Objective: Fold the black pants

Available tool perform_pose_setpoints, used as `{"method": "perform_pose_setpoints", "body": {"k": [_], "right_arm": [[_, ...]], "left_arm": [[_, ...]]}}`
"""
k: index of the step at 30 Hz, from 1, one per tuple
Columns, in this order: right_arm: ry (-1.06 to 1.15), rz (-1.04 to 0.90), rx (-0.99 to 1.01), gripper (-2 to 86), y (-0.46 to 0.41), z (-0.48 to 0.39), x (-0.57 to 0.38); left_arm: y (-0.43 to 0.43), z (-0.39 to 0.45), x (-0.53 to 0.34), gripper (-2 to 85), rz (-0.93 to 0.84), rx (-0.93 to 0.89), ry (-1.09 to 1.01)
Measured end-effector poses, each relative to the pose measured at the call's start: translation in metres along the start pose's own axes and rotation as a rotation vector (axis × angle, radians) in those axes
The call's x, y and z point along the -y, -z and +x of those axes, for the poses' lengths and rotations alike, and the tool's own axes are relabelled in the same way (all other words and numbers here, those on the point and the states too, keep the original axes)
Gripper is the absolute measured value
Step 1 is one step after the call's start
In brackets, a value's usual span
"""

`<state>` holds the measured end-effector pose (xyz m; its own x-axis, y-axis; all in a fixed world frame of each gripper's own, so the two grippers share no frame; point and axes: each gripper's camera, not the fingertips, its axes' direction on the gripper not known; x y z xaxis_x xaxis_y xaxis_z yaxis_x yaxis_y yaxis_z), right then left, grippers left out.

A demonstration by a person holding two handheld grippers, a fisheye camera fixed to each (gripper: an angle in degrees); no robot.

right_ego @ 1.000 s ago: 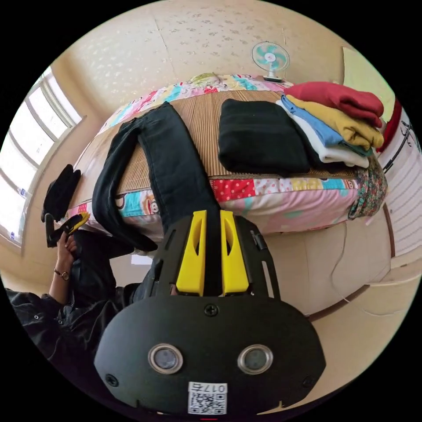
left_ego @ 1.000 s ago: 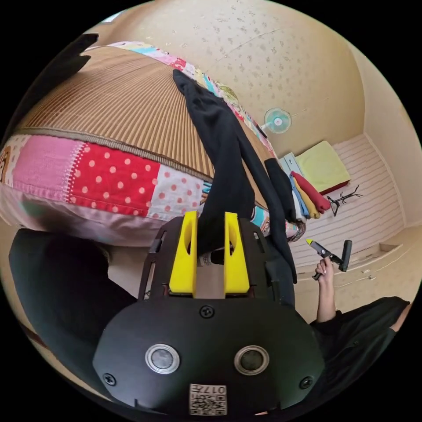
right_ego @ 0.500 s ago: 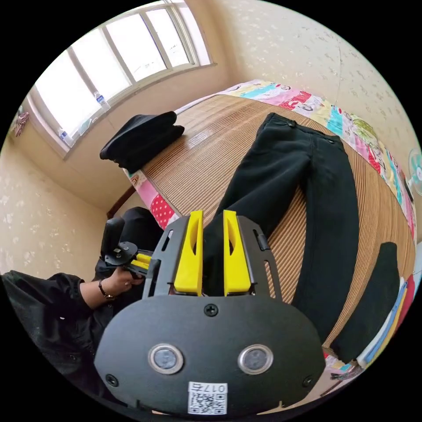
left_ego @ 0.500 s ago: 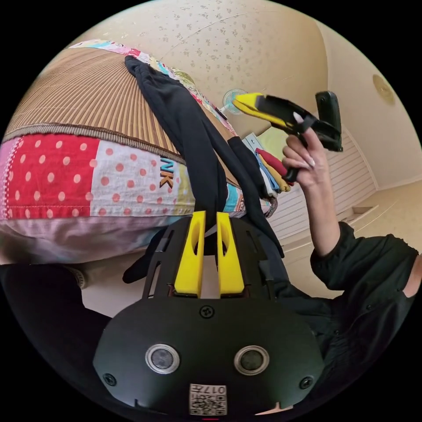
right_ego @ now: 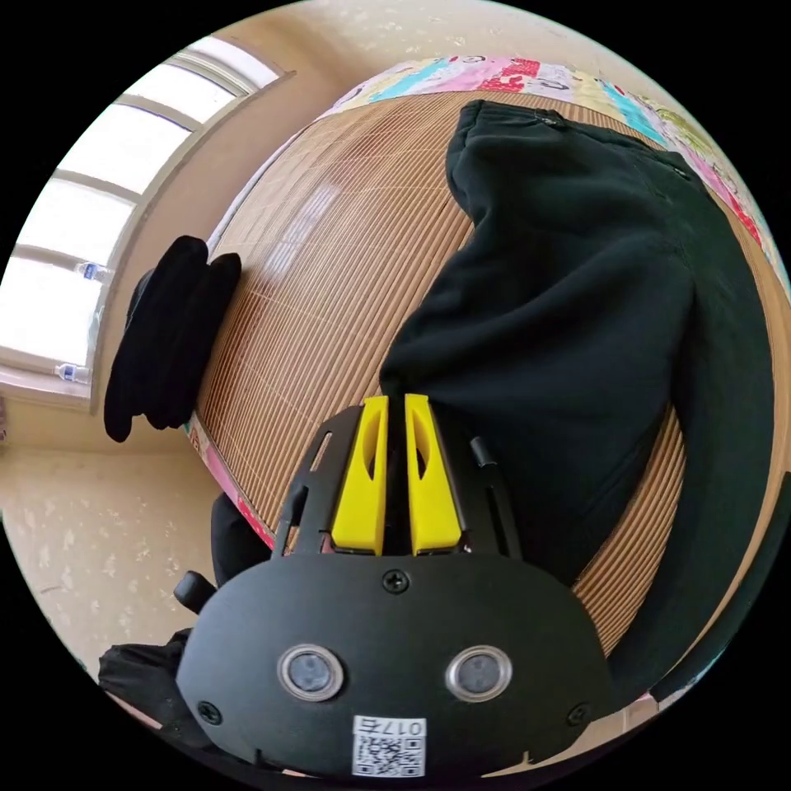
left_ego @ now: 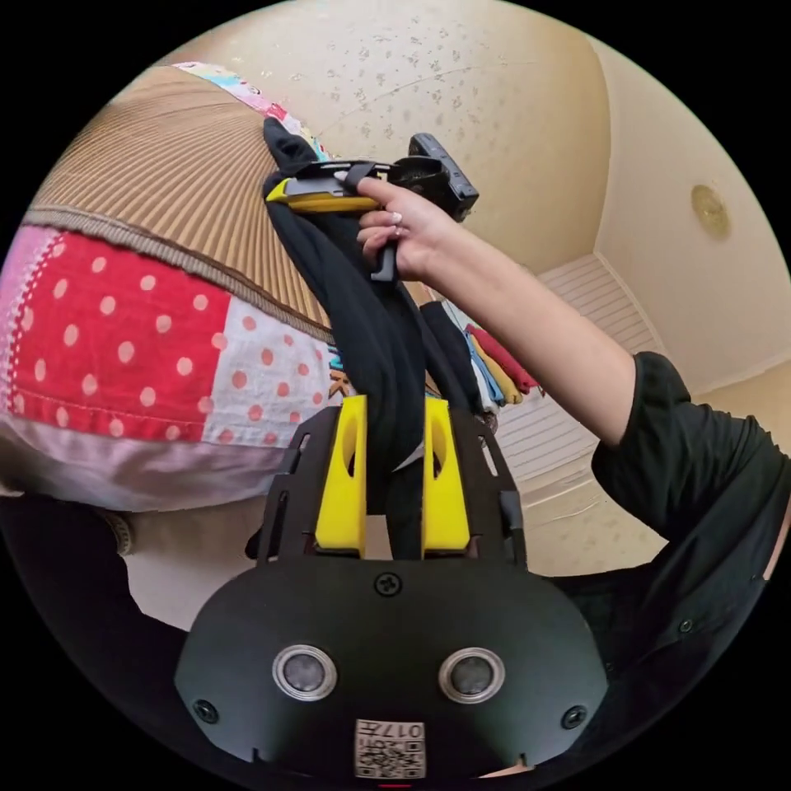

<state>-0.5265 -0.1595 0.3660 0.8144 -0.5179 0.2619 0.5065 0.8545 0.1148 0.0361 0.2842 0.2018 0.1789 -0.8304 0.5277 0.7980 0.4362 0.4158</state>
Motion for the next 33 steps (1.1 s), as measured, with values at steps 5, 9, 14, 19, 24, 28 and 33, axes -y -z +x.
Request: {"method": "perform_pose_setpoints", "body": {"k": [5, 9, 14, 19, 24, 28, 33], "right_arm": [[0.047, -0.017, -0.161, 3.5, -0.024, -0.032, 0.034], [0.191, 0.036, -0.482, 3.1, -0.052, -0.079, 0.053], [0.024, 0.156, -0.310, 3.0, -0.041, -0.046, 0.065], [0.083, 0.145, -0.097, 3.5, 0.002, -0.044, 0.029], [0.319, 0.267, -0.307, 5.2, 0.048, -0.087, -0.108], [0.256, 0.279, -0.355, 6.8, 0.055, -0.076, -0.229], [0.185, 0.270, -0.369, 6.3, 0.041, -0.052, -0.303]], "left_arm": [[0.045, -0.011, -0.004, 11.2, 0.243, 0.094, 0.102], [0.046, -0.017, 0.007, 10.2, 0.233, 0.115, 0.137], [0.045, -0.018, 0.016, 9.4, 0.219, 0.118, 0.138], [0.046, -0.022, 0.022, 8.4, 0.218, 0.098, 0.151], [0.044, -0.020, 0.023, 8.2, 0.222, 0.098, 0.151], [0.042, -0.017, 0.023, 8.2, 0.216, 0.103, 0.144], [0.037, -0.016, 0.019, 7.8, 0.190, 0.109, 0.129]]}}
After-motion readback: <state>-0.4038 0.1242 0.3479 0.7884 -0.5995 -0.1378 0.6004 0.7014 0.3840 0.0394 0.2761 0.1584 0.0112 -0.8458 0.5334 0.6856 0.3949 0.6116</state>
